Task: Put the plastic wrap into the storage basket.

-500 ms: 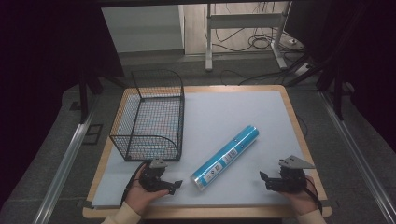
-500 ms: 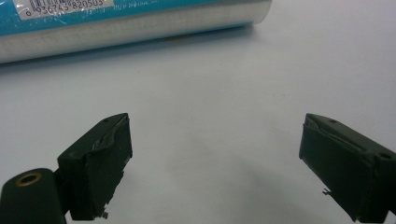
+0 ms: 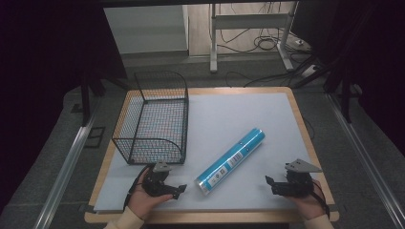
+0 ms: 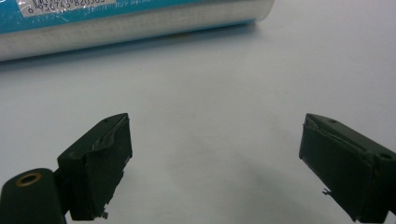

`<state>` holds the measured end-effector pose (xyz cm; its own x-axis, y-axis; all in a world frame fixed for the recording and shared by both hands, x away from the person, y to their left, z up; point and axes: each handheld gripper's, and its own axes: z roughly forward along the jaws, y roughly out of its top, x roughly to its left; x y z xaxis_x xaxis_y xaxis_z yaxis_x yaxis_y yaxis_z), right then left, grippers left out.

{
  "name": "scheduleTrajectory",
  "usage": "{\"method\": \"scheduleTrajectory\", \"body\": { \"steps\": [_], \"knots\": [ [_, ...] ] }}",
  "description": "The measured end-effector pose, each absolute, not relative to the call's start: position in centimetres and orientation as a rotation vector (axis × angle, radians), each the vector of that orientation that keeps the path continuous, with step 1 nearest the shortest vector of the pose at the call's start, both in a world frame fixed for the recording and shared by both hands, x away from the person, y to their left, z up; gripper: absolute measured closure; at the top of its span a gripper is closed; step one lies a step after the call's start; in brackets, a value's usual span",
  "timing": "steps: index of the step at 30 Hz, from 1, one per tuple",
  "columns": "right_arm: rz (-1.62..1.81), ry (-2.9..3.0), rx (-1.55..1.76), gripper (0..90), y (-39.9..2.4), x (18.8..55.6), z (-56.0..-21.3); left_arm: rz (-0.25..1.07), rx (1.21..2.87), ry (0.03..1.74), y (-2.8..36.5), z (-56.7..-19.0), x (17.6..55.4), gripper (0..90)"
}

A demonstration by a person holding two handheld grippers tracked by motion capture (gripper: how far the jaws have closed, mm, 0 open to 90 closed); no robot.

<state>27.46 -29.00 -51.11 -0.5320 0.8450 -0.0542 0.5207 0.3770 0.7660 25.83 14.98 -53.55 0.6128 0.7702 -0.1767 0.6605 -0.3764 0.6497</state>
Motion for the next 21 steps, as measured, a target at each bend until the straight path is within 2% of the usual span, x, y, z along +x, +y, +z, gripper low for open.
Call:
{"method": "scheduleTrajectory", "body": {
  "steps": [14, 21],
  "knots": [
    [0.992, 2.181, 1.168, 10.1, -29.0, 27.4, -50.9, 0.222, 2.159, 1.104, 14.6, -52.7, 25.4, 9.0],
    [0.991, 2.179, 1.172, 10.2, -29.0, 27.4, -50.9, 0.267, 2.171, 1.099, 14.1, -51.1, 25.0, 9.0]
  ]
}}
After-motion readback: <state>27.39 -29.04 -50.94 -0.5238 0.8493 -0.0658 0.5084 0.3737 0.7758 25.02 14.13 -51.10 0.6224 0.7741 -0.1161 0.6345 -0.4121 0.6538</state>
